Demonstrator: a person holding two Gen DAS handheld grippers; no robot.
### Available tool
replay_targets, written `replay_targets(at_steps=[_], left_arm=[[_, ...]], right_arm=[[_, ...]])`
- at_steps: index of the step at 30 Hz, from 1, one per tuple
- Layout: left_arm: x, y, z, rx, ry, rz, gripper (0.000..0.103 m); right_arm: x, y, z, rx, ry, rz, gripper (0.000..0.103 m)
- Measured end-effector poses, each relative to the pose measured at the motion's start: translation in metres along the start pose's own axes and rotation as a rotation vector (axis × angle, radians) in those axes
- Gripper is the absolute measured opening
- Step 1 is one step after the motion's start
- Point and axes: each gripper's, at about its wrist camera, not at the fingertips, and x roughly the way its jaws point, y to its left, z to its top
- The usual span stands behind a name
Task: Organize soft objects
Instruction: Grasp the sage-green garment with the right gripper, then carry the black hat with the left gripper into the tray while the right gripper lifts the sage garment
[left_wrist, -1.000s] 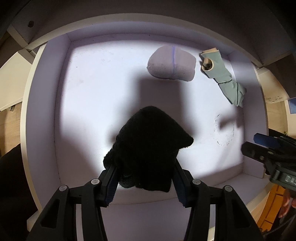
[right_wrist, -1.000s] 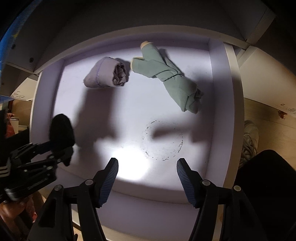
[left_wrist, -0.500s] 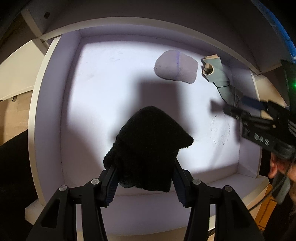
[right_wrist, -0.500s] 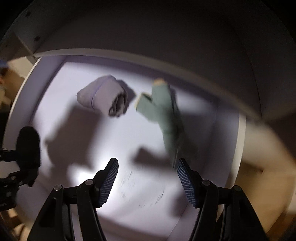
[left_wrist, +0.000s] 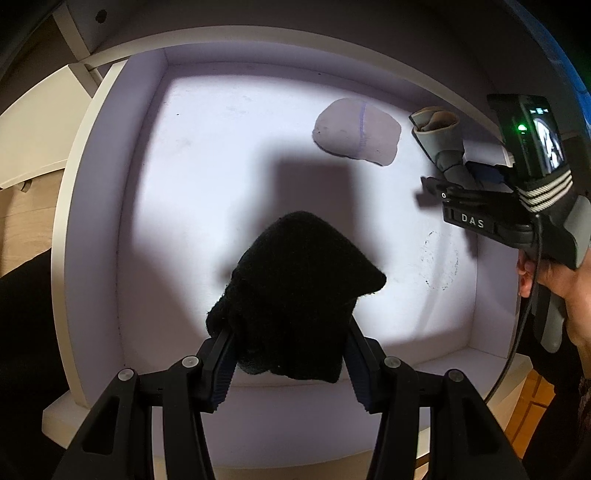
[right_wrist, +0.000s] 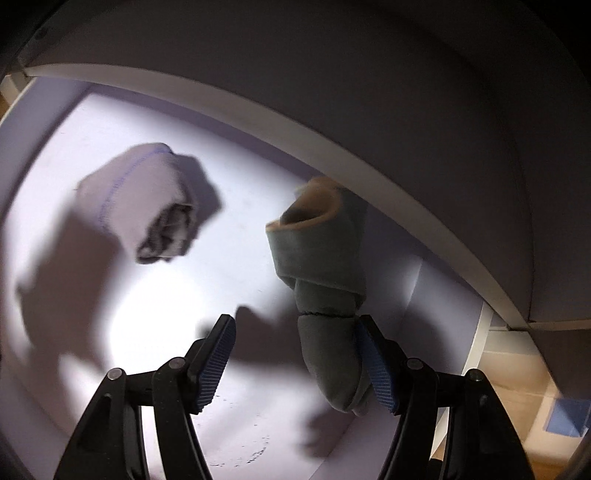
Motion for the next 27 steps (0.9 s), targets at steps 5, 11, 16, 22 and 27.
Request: replay_targets(at_steps=[5,11,16,22,27], left_arm=[[-0.006,-0.002,-0.001,-0.001,-0.014,-0.005,0.053],[-0.031,-0.009,-0.006,0.015,-0.060,-0.025,0.053],[-0.063,-0.016,-0.012,0.056,-0.107,-0.045,0.053],[-0.120,-0.029,-0.012,0.123,-0.220,-0.066,0.053],[-0.163,-0.044,0.003,0.162,-0.310,-0.091,0.053]], right_arm=[[0.006,0.003,0.000,-0.018,0.028,-0.025,0.059],[0.006,-0.004,-0.009,-0.009,0.037,-0.035,0.043],[0.006,-0.016,-0.015,0.007,0.010,-0.034,0.045],[0.016,-0.026,-0.010,0.031,0.012,-0.011,0.049],[0.019,-0.036,-0.013,0.079,0.041,0.028,0.039]])
